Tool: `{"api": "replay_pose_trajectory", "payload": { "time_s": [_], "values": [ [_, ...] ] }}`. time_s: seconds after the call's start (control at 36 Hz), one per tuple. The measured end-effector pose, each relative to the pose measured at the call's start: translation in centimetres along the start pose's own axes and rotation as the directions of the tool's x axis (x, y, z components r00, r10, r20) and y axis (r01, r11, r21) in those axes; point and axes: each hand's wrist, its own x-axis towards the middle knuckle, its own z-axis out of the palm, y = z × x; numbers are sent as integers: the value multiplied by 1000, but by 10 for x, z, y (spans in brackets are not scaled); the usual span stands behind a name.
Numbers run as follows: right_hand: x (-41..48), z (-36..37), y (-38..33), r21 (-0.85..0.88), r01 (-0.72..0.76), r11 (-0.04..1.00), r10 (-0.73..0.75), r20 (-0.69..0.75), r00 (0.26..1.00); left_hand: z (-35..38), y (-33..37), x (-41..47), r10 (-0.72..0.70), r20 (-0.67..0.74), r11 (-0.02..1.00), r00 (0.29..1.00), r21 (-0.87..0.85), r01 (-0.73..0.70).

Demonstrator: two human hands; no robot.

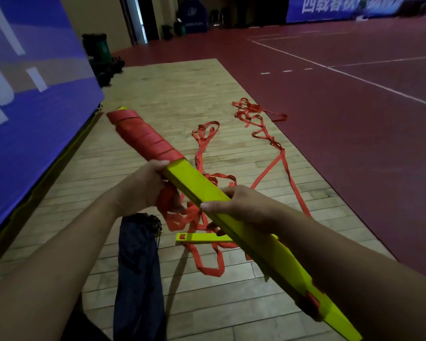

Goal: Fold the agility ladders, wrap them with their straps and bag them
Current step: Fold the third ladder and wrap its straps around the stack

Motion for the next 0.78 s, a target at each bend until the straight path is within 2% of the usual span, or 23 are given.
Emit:
{"api": "replay_pose_trajectory", "payload": {
  "time_s": [0.06, 0.11, 0.19, 0.25, 0.33, 0.39, 0.5, 0.64, 0.67, 0.78],
  "values": [
    [2, 2, 2, 29, -14, 999, 15, -58, 998, 8, 0, 3, -60, -199, 958, 978, 264, 112],
    [5, 6, 3, 10, -35, 999, 36, -112, 993, 17, -2, 6, -44, -299, 934, 953, 327, 146],
    [8, 16, 2, -226, -30, 974, -10, -174, 985, 33, -10, 11, -104, -259, 978, 960, 149, 146],
    [8, 21, -1, -430, -15, 903, -80, -201, 976, 42, -20, 15, -148, -300, 984, 942, 52, 171],
    [9, 25, -1, -495, 5, 869, -99, -164, 982, 46, -27, 21, -190, -415, 980, 890, -127, 151],
    [9, 24, -4, -422, -14, 907, -54, -148, 988, 43, -24, 22, -196, -451, 973, 871, -201, 115],
    [5, 20, -12, -87, -56, 995, 46, -112, 993, 37, -16, 25, -72, -472, 971, 879, -234, -46],
    [2, 18, -15, 194, -88, 977, 64, 129, 990, 30, -6, 21, 81, -477, 967, 875, -175, -185],
    [2, 18, -14, 217, -84, 972, 54, 142, 988, 28, -6, 20, 98, -468, 967, 878, -163, -195],
    [-1, 15, -12, 137, -19, 990, 11, 53, 999, 24, -4, 14, 141, -445, 969, 884, -123, -216]
  ]
}}
